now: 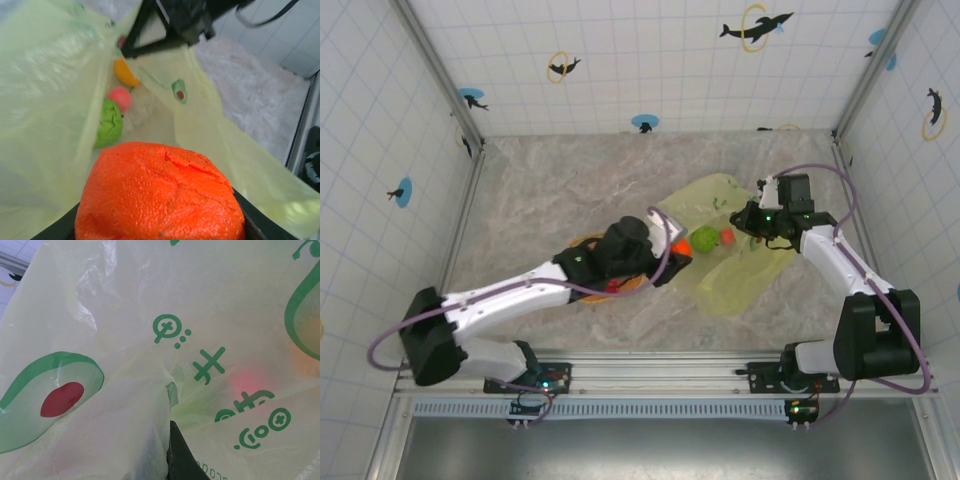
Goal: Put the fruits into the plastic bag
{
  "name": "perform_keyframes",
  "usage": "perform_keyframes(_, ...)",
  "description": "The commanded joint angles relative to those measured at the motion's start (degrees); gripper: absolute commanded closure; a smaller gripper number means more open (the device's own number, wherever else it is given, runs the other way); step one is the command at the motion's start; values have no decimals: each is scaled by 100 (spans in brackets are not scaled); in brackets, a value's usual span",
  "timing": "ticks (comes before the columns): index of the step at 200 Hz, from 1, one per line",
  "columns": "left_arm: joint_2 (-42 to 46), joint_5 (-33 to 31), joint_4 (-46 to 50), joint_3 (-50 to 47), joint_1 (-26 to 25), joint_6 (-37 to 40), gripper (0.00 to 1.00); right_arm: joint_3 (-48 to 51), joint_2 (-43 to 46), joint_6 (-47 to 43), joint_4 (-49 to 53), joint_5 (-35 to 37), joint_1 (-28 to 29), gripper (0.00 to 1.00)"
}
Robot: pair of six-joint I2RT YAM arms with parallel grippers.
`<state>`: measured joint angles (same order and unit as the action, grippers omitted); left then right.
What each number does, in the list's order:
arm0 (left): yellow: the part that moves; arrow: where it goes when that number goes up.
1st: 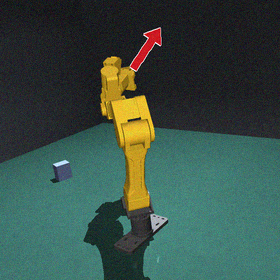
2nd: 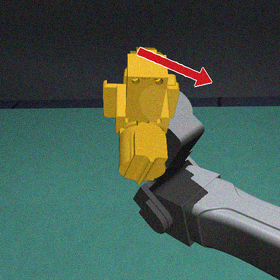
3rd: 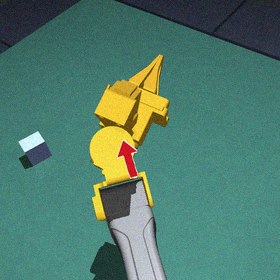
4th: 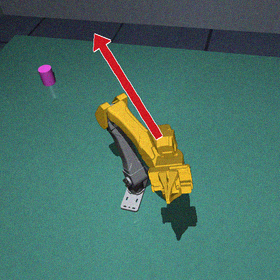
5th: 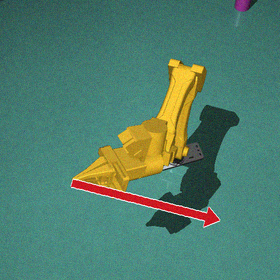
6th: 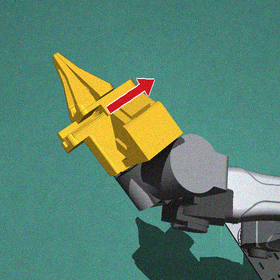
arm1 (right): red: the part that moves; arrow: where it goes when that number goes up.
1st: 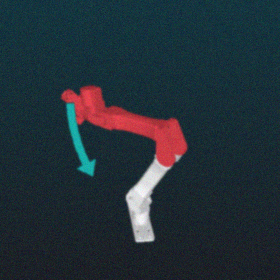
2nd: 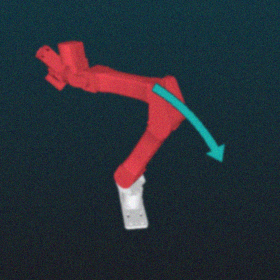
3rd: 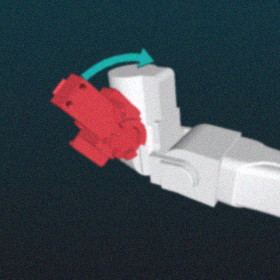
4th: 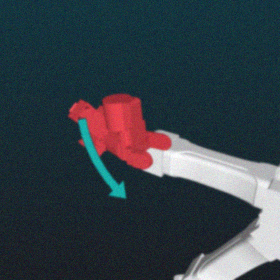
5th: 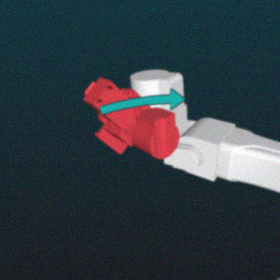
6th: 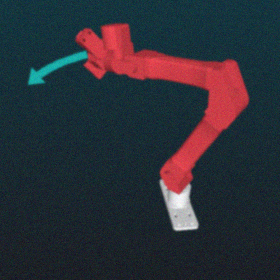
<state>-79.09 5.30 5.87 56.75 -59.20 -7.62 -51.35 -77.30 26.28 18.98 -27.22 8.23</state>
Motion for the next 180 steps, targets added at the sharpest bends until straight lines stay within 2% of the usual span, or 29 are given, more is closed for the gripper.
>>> perform_keyframes(1, -747, -290, -22, 504, 0, 164, 52, -265, 51, -114, 210, 13, -29, 100)
perform_keyframes(51, -2142, -564, -464, 1285, -1, 244, 48, -395, 174, -130, 415, -265, -31, 100)
perform_keyframes(93, -2824, -50, -667, 1655, -37, 527, 47, -502, 198, 10, 361, -491, -57, 100)
perform_keyframes(140, -3425, -293, -886, 1705, -41, 501, 47, -459, 204, 217, 214, -660, -81, 100)
perform_keyframes(180, -3671, 438, -1952, 1506, -40, -149, 45, 44, 417, 844, -493, -685, -76, 100)
